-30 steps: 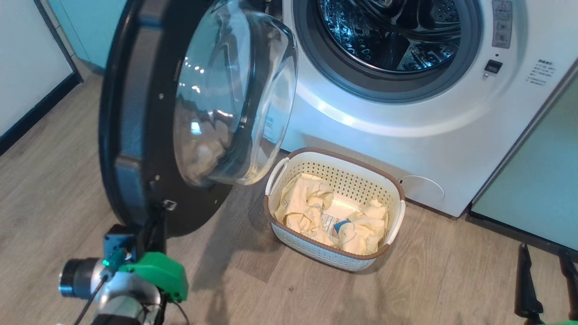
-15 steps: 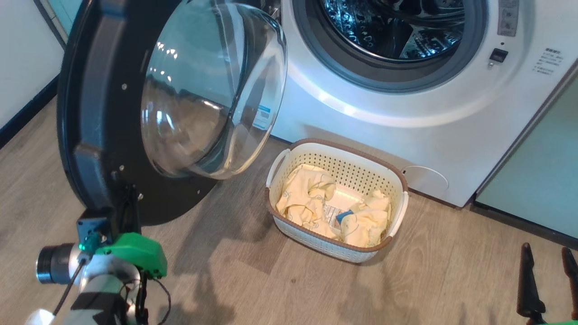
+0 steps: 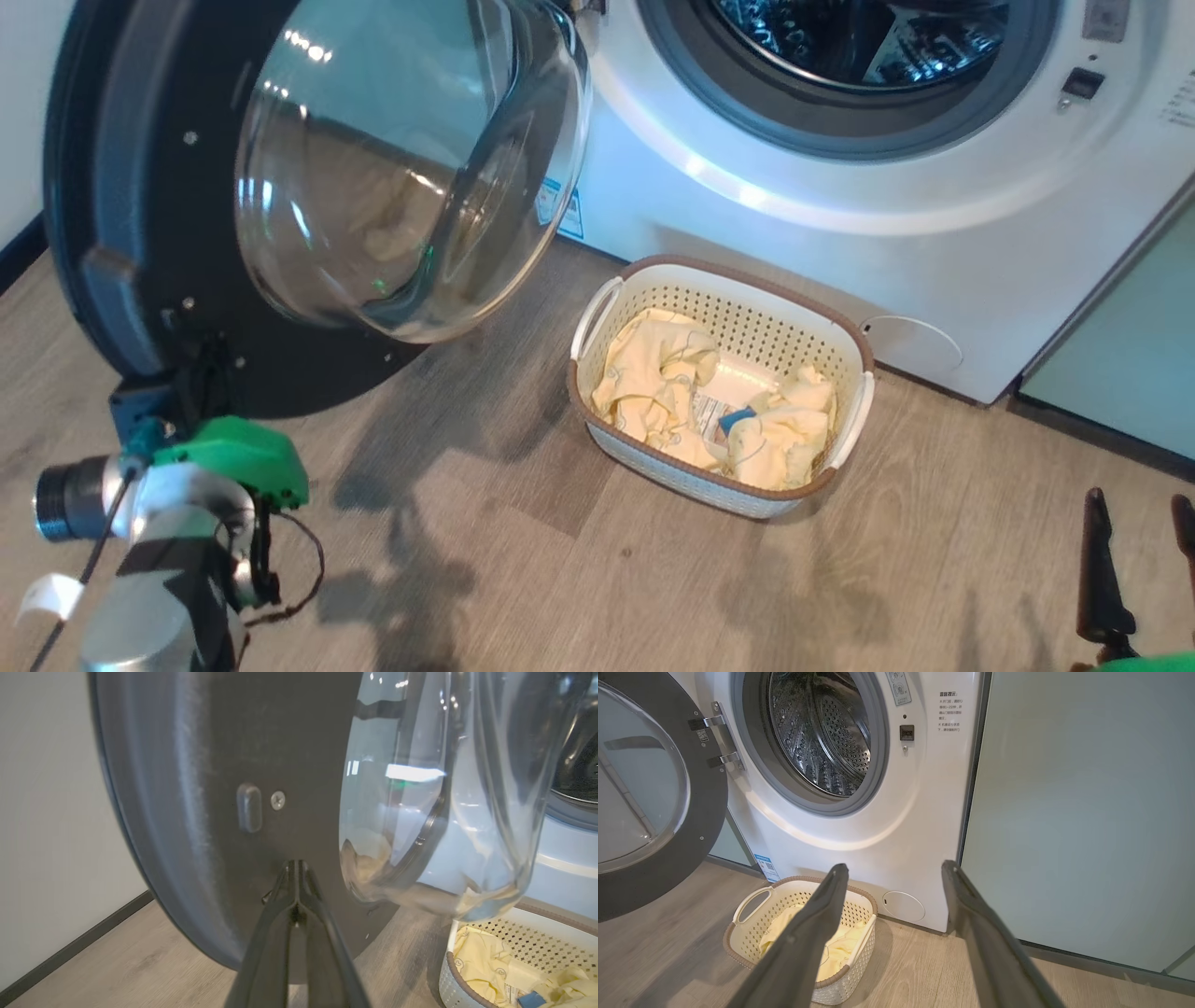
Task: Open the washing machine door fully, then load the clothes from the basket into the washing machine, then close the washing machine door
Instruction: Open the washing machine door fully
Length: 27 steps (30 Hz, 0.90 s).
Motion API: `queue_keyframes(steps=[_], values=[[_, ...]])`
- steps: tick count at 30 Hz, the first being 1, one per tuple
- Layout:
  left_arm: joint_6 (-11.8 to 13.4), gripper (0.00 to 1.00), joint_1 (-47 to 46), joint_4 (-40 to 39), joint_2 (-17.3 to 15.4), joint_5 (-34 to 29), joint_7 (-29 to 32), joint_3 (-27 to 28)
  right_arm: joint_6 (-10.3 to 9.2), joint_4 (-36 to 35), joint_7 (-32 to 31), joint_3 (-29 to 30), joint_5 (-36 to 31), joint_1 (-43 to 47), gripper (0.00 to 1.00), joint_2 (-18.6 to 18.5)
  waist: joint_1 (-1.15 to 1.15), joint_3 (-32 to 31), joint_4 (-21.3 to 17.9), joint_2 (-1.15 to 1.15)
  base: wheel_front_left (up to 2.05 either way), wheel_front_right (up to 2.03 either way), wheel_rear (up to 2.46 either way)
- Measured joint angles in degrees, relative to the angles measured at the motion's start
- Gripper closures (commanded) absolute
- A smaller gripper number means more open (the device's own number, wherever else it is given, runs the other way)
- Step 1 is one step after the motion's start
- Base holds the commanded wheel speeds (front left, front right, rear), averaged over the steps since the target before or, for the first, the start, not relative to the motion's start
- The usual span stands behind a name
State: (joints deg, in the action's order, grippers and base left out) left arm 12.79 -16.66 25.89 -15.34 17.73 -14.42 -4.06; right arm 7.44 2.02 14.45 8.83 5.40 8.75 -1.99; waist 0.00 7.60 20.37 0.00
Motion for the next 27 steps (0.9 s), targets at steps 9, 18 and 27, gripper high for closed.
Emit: queue_keyframes(steps=[9, 18, 27], values=[[-0.3, 1.00, -4.0, 1.5, 1.4, -2.5, 0.0, 4.3, 0.00, -1.5, -0.6, 0.5, -2.1, -0.7, 0.00, 0.0, 0.00, 3.5, 0.2, 0.00, 0.00, 0.00, 0.00], [-1.0, 1.00, -8.0, 3.9, 2.4, -6.2, 0.0, 8.7, 0.00, -4.2, -2.6, 1.0, -2.4, -2.2, 0.00, -1.6, 0.01, 7.0, 0.3, 0.00, 0.00, 0.00, 0.00], [-2.8, 1.00, -10.2, 5.6, 2.6, -8.7, -0.1, 12.1, 0.00, -5.4, -4.0, 1.6, -2.4, -2.2, 0.00, -2.2, 0.00, 7.9, 0.6, 0.00, 0.00, 0.00, 0.00]])
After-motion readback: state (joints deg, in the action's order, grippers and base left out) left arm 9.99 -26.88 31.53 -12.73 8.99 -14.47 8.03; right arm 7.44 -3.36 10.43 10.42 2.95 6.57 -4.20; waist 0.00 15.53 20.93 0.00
